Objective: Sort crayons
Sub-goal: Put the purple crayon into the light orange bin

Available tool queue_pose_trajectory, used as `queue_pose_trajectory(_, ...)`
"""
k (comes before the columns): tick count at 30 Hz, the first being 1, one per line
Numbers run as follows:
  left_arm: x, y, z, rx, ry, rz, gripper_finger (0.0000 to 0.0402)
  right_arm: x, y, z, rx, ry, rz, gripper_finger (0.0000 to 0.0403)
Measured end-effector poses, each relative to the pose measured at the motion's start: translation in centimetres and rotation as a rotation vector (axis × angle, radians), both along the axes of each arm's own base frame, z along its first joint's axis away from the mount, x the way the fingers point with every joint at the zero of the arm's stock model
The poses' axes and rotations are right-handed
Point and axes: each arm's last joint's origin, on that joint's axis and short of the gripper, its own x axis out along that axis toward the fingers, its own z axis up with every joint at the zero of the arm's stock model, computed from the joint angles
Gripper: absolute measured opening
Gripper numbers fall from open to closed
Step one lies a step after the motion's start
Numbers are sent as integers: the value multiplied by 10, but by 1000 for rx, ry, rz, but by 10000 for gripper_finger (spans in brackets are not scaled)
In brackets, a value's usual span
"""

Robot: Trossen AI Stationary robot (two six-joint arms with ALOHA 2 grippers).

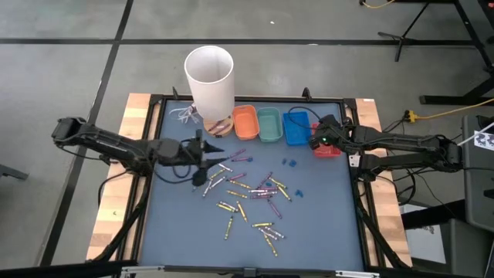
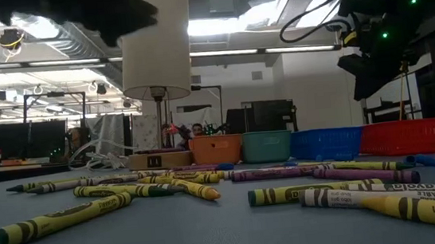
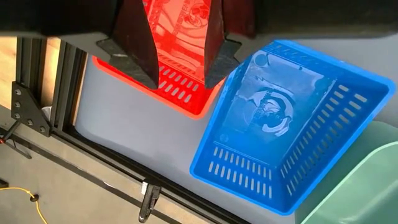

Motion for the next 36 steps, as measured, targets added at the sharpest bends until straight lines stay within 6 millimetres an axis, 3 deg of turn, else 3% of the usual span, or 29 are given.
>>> queue_pose_trajectory(7, 30, 22, -26, -32, 133, 114, 137, 0, 0, 0, -1, -2, 0, 127)
queue_pose_trajectory(18, 46, 58, -74, -98, 321, 202, 133, 0, 0, 0, -1, -2, 0, 127)
queue_pose_trajectory(27, 53, 65, -111, -125, 457, 201, 104, 0, 0, 0, -1, -2, 0, 127)
queue_pose_trajectory(36, 55, 66, -127, -127, 515, 204, 94, 0, 0, 0, -1, -2, 0, 127)
